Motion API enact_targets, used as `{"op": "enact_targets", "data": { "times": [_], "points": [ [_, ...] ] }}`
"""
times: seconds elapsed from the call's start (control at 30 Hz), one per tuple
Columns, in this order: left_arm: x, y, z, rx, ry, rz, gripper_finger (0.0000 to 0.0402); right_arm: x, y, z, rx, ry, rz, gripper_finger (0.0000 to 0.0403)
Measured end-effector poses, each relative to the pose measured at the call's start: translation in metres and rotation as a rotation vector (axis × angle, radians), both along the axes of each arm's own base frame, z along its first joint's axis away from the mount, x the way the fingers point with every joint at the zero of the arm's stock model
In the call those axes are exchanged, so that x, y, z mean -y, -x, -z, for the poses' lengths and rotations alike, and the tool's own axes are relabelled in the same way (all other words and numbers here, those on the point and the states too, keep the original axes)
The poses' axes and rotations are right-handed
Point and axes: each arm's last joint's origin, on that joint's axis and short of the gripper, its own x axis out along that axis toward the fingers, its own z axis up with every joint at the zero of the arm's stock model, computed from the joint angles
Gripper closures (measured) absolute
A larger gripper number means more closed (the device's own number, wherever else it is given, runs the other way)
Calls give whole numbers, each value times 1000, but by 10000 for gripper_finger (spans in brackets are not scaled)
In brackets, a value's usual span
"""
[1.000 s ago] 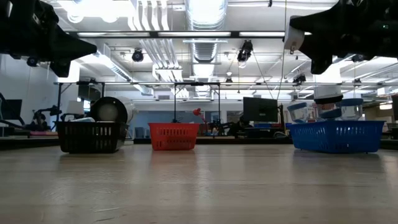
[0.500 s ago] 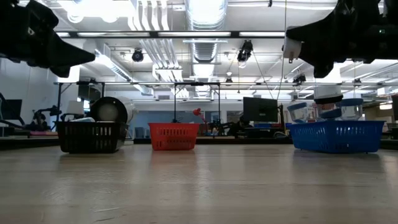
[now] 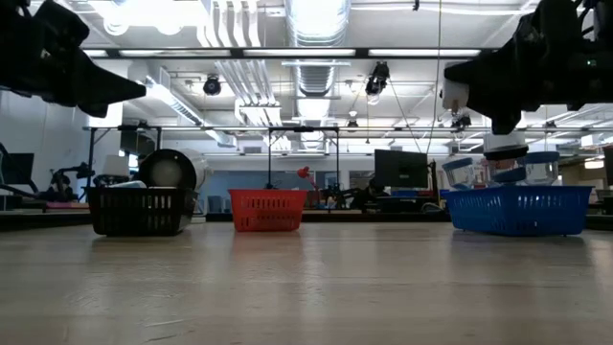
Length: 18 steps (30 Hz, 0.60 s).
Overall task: Pick & Place Office items
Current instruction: Put the white charger adapter into the black bin
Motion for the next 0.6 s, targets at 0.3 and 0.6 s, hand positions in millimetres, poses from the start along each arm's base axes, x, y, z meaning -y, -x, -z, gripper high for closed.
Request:
{"op": "enact_targets", "data": {
  "times": [0.3, 0.6],
  "points": [
    [0, -1, -11, 103, -11, 4, 391, -12, -35, -32, -56, 105, -2, 225],
    [1, 2, -34, 228, 86, 53, 393, -24, -67, -85, -26, 184, -90, 226]
  ]
}}
